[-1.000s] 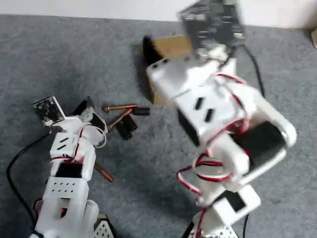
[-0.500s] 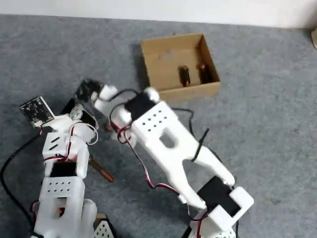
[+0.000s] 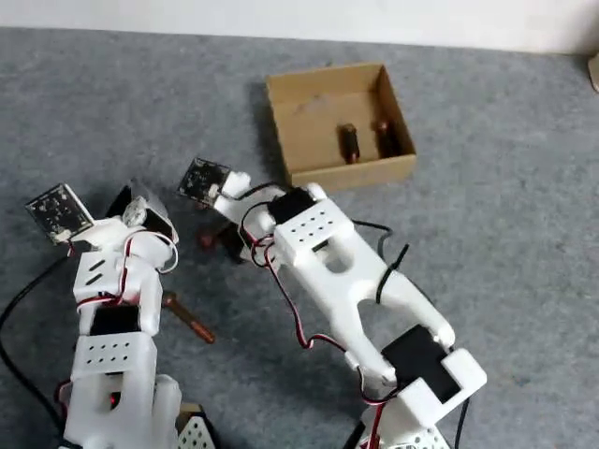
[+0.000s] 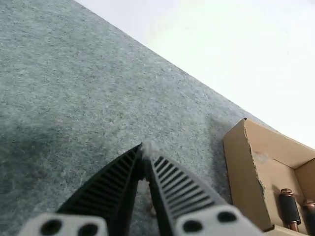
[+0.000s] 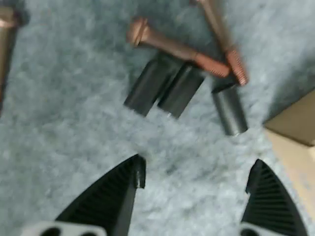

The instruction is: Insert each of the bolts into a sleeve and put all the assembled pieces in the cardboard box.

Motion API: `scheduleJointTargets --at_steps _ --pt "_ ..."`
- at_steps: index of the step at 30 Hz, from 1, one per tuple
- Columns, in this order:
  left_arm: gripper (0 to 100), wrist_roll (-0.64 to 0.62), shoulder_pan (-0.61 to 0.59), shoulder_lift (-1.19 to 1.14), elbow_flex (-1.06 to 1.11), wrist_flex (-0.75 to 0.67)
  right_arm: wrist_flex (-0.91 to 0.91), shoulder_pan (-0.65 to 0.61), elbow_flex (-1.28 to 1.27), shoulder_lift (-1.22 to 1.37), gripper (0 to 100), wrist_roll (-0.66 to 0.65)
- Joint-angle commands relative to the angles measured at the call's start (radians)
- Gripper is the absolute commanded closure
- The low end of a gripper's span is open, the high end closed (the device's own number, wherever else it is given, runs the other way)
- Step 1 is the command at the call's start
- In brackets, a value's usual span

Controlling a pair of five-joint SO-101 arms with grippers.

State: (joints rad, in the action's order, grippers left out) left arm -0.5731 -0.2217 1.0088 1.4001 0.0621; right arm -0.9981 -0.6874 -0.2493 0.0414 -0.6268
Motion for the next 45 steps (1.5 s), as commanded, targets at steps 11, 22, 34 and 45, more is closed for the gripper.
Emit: scheduleJointTargets --at_steps 11,22,34,45 --pt "99 0.003 -0.007 0.004 -0.059 -0.020 0.189 0.022 0.097 0.335 69.8 -0.021" --pt "99 0.005 0.010 0.004 -0.058 -0.020 0.189 0.081 0.200 0.479 69.8 -0.021" --pt "99 0.005 0.010 0.004 -0.058 -0.020 0.114 0.074 0.200 0.515 99.8 -0.114" --pt "99 0.005 0.010 0.004 -0.058 -0.020 0.081 0.076 0.202 0.507 99.2 -0.057"
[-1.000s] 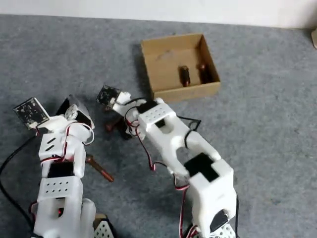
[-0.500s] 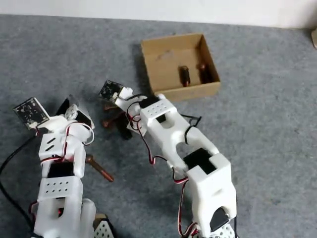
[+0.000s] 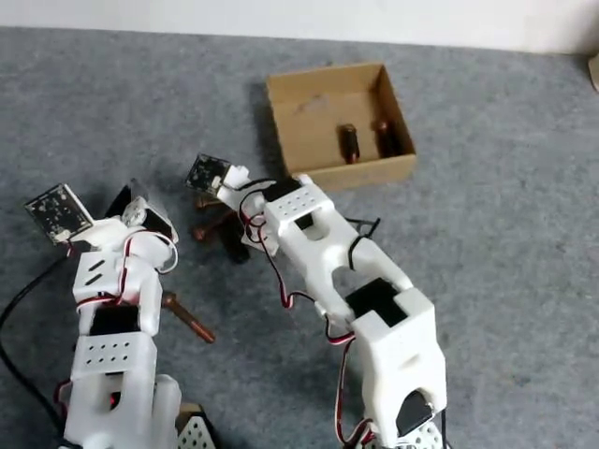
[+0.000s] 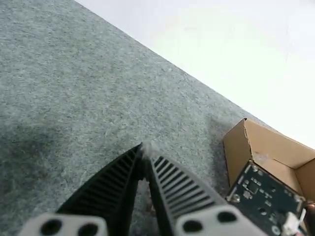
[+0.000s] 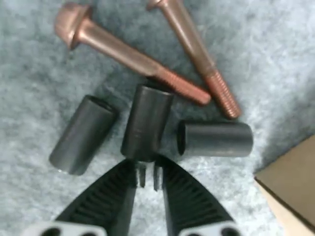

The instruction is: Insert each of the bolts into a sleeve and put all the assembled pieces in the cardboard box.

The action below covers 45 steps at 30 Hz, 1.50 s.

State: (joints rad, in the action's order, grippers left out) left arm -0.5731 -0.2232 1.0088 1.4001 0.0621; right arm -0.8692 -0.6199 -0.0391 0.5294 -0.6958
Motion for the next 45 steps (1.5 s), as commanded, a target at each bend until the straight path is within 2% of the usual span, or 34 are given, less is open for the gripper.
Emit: scheduleJointTargets --at_steps 1,4,8,10,15,21,28,33,38,45 --pt "99 0.005 0.012 0.004 -0.058 -0.020 -0.056 0.008 -0.007 0.019 99.1 0.012" --pt "99 0.005 0.012 0.004 -0.058 -0.020 -0.099 0.007 0.041 0.019 93.8 0.057" --pt "99 0.005 0.012 0.004 -0.058 -0.020 -0.188 0.007 0.122 0.019 73.8 0.144" --pt "99 0.005 0.012 0.004 -0.058 -0.020 -0.206 0.010 0.151 0.019 67.6 0.153" --pt "99 0.005 0.012 0.004 -0.058 -0.020 -0.202 0.013 0.171 0.021 67.1 0.146" --pt "99 0.005 0.012 0.004 -0.058 -0.020 -0.142 0.013 0.211 0.021 67.1 -0.005" --pt "99 0.005 0.012 0.004 -0.058 -0.020 -0.142 0.025 0.219 0.019 67.1 0.002" --pt "99 0.005 0.012 0.004 -0.058 -0.021 -0.147 0.022 0.220 0.010 67.1 0.129" --pt "99 0.005 0.012 0.002 -0.058 -0.021 -0.199 0.022 0.219 -0.134 67.1 0.135" --pt "99 0.006 0.012 -0.002 -0.058 -0.021 -0.300 0.047 0.214 -0.463 67.1 0.132"
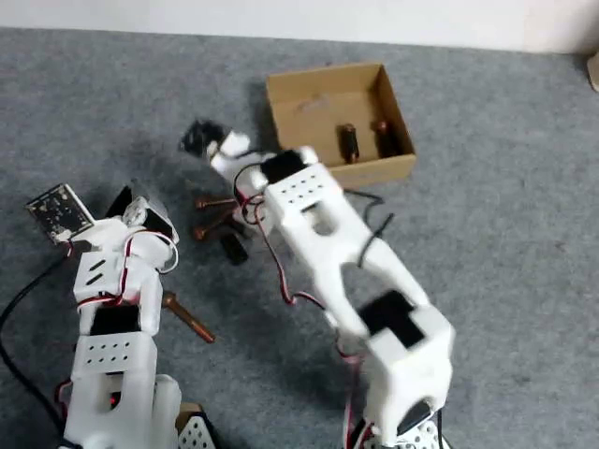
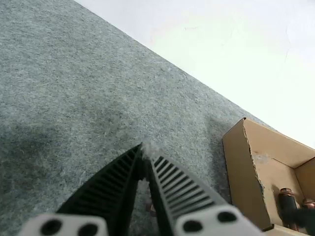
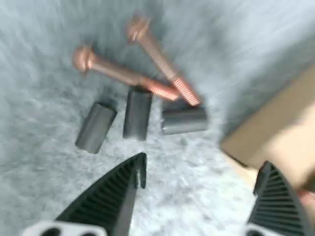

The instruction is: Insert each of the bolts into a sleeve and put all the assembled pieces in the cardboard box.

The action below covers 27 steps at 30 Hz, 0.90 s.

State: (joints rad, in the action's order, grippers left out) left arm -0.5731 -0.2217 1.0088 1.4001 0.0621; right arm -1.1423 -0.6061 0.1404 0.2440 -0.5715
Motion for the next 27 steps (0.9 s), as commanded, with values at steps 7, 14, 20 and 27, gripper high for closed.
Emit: scheduleJointTargets --at_steps 7,14,20,27 --pt "99 0.006 0.010 -0.004 -0.058 -0.023 -0.051 0.133 -0.058 -0.346 67.1 0.011" --pt "99 0.005 0.010 -0.004 -0.058 -0.023 -0.042 0.077 -0.206 -0.248 67.1 0.345" --pt "99 0.003 0.012 -0.004 -0.058 -0.020 0.143 0.015 -0.211 -0.147 67.1 0.632" --pt "99 0.003 0.012 -0.004 -0.058 -0.020 0.340 0.008 -0.223 -0.130 67.1 1.003"
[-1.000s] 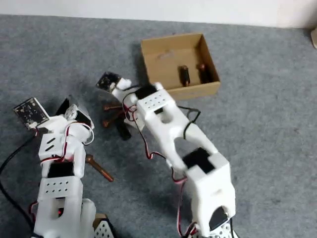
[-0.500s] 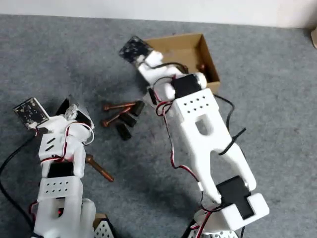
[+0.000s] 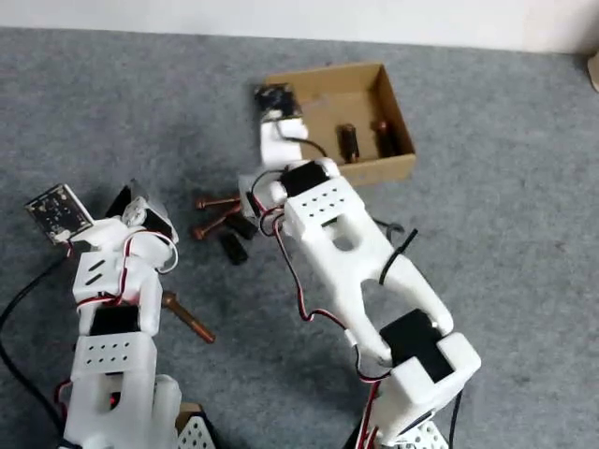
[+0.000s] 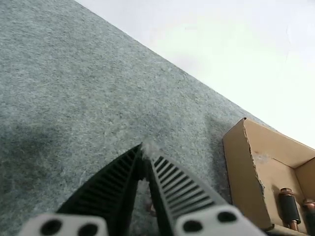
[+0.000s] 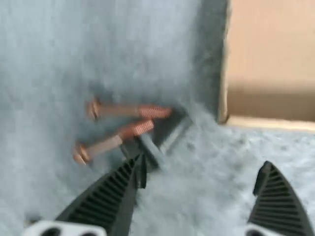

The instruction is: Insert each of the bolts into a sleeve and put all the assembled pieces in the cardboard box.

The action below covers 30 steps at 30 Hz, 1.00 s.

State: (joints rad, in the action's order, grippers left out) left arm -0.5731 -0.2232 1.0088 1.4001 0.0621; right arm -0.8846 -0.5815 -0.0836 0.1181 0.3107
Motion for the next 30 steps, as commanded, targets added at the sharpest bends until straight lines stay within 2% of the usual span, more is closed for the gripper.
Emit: scheduleJointTargets --at_steps 1,6,16,30 --pt "99 0.003 0.013 -0.004 -0.058 -0.021 0.099 -0.021 -0.016 0.004 67.1 0.152" --pt "99 0.005 0.013 -0.004 -0.058 -0.021 0.202 -0.036 -0.058 0.116 67.1 0.198" --pt "99 0.005 0.013 -0.004 -0.058 -0.021 0.205 -0.033 0.088 0.360 67.1 0.204" --pt "99 0.005 0.013 -0.001 -0.058 -0.023 0.205 -0.010 0.133 0.412 67.1 0.201"
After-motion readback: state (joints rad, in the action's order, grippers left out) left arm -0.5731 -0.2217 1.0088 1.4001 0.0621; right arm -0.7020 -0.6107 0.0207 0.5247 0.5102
